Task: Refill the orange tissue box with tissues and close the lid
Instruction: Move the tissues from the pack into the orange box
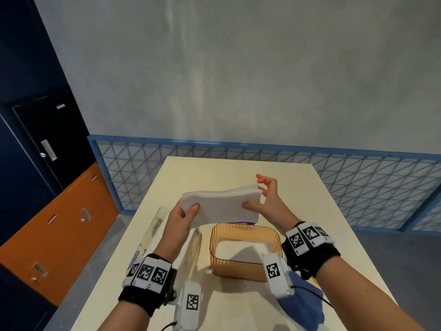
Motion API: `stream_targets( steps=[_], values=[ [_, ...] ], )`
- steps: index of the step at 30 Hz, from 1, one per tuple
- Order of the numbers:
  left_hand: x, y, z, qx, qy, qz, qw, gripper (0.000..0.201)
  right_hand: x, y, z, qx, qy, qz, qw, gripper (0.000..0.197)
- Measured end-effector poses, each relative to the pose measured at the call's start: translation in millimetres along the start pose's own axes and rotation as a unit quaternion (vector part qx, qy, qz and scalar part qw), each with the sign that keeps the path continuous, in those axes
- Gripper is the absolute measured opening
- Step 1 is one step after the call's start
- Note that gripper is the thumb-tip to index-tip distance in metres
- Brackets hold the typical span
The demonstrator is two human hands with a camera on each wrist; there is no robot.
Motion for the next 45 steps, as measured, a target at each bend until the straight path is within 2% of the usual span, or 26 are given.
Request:
stream_targets(
  steps=[3,4,6,8,11,16,18,20,22,24,28,32,36,38,42,45],
  values=[
    [-0.8,19.2,1.9,0.006,-0.003,-0.024,1.000,0.023,7.4,-30.8,-7.7,-0.063,-0.012,-0.037,0.997,0.088],
    [-3.5,28.5,2.8,0.016,0.001,-0.029,0.999,0.023,11.6,-44.3,-9.4,-0.086,-0.022,-0.045,0.995,0.087],
    [-10.8,49.1,6.3,0.044,0.011,-0.041,0.998,0.025,19.4,-69.7,-12.4,-0.112,-0.035,-0.038,0.992,0.068],
    [-21.1,70.6,10.9,0.076,0.024,-0.046,0.996,0.027,25.1,-92.8,-14.8,-0.121,-0.038,-0.020,0.992,0.046],
    [-36.1,97.5,18.5,0.124,0.042,-0.043,0.990,0.021,30.8,-123.0,-18.1,-0.130,-0.031,0.006,0.991,0.029],
    [-57.1,113.5,27.9,0.139,0.053,-0.097,0.984,0.025,62.9,-148.9,-15.4,-0.119,-0.059,0.059,0.989,0.033],
    [-67.7,116.7,30.2,0.146,0.069,-0.125,0.979,0.042,75.7,-155.6,-12.5,-0.111,-0.072,0.080,0.988,0.039],
    [-74.6,117.9,29.8,0.153,0.074,-0.141,0.975,0.047,76.8,-158.5,-11.8,-0.101,-0.073,0.088,0.988,0.044],
    [-71.7,119.0,29.8,0.172,0.063,-0.146,0.972,0.034,71.2,-157.6,-14.3,-0.096,-0.061,0.093,0.989,0.043],
    [-65.5,119.6,29.4,0.196,0.049,-0.143,0.969,0.030,61.7,-152.3,-16.7,-0.092,-0.044,0.089,0.991,0.039],
    [-32.9,101.2,23.5,0.213,-0.016,-0.145,0.966,0.017,44.0,-121.4,-21.4,-0.067,-0.034,0.053,0.996,0.028],
    [-12.7,51.3,1.3,0.170,-0.037,-0.161,0.971,0.007,48.5,-60.7,-20.2,-0.020,-0.070,0.053,0.996,0.025],
    [-36.7,-4.1,-17.8,0.084,0.029,-0.218,0.972,0.005,78.0,-4.3,-4.3,0.012,-0.138,0.116,0.984,0.014],
    [-55.8,-24.5,-21.2,0.047,0.065,-0.276,0.958,0.005,95.2,14.7,3.6,0.014,-0.172,0.183,0.968,0.006],
    [-82.7,-47.0,-23.0,0.000,0.104,-0.434,0.895,0.017,125.1,22.6,17.0,-0.023,-0.243,0.281,0.928,0.027],
    [-80.4,-61.8,-22.5,-0.023,0.073,-0.570,0.818,0.025,131.2,19.7,20.5,-0.045,-0.271,0.354,0.894,0.009]
  ],
)
Point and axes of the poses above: each hand's wrist, its own z-axis away from the middle knuckle, its own y-axis out of the back of the hand, x = y × z, the point moved 10 cm from there along -z, towards the middle knuckle, and after that the axes turned 2 degrees about y, right-handed, at the moved point
